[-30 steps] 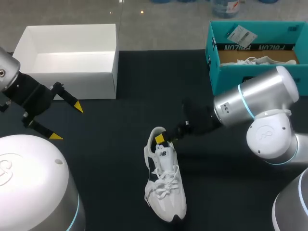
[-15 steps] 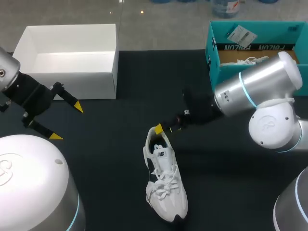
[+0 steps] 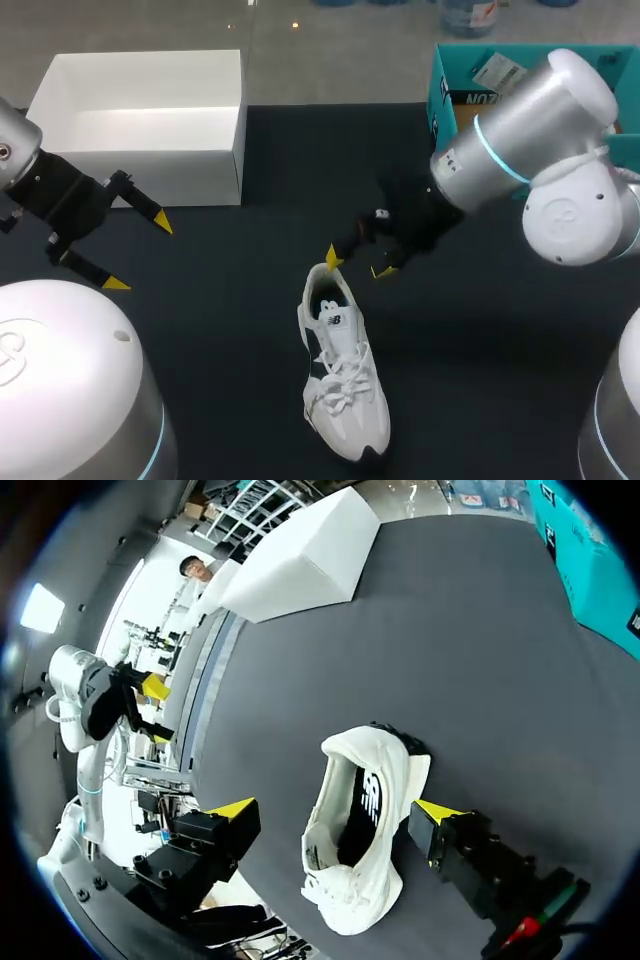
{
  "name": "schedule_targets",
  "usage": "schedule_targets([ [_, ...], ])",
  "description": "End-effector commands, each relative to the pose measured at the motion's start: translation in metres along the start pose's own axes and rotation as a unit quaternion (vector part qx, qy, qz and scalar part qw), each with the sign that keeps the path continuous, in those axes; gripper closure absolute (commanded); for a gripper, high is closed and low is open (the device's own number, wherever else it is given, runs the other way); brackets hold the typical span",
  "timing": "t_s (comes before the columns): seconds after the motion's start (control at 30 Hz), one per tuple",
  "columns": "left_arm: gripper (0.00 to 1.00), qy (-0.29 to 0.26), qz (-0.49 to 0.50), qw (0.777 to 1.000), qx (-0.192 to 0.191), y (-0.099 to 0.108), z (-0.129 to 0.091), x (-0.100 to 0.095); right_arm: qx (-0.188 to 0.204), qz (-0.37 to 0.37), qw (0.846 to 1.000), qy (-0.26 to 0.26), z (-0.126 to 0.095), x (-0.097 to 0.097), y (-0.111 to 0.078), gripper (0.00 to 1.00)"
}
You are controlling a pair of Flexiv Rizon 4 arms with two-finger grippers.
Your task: Take the shoe out of the shoebox, open the shoe tongue, remove and reinsert the insole, then place the shoe into the shoebox
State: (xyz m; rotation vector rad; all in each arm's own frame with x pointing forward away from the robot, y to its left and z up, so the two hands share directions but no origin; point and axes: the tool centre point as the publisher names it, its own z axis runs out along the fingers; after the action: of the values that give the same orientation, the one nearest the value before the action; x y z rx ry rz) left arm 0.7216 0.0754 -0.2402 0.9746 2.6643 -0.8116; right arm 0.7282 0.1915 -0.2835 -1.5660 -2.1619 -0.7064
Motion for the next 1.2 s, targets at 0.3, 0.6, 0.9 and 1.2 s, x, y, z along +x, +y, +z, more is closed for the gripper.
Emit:
schedule_targets([
  [0.3, 0.0, 0.001, 0.0, 1.0, -0.001, -0.001, 0.0, 0.0, 0.005, 0.001, 0.998, -0.057, -0.003, 0.004, 0.002, 0.0],
  [0.6, 0.0, 0.001, 0.0, 1.0, -0.001, -0.001, 0.0, 0.0, 0.007, 0.073, 0.989, -0.132, -0.001, 0.014, -0.009, 0.0],
  [0.9, 0.0, 0.001, 0.0, 1.0, -0.001, -0.001, 0.0, 0.0, 0.032, 0.076, 0.984, -0.156, 0.015, 0.019, -0.006, 1.0],
  [1.2, 0.0, 0.001, 0.0, 1.0, -0.001, -0.001, 0.0, 0.0, 0.063, 0.067, 0.981, -0.169, 0.039, 0.016, 0.009, 1.0],
])
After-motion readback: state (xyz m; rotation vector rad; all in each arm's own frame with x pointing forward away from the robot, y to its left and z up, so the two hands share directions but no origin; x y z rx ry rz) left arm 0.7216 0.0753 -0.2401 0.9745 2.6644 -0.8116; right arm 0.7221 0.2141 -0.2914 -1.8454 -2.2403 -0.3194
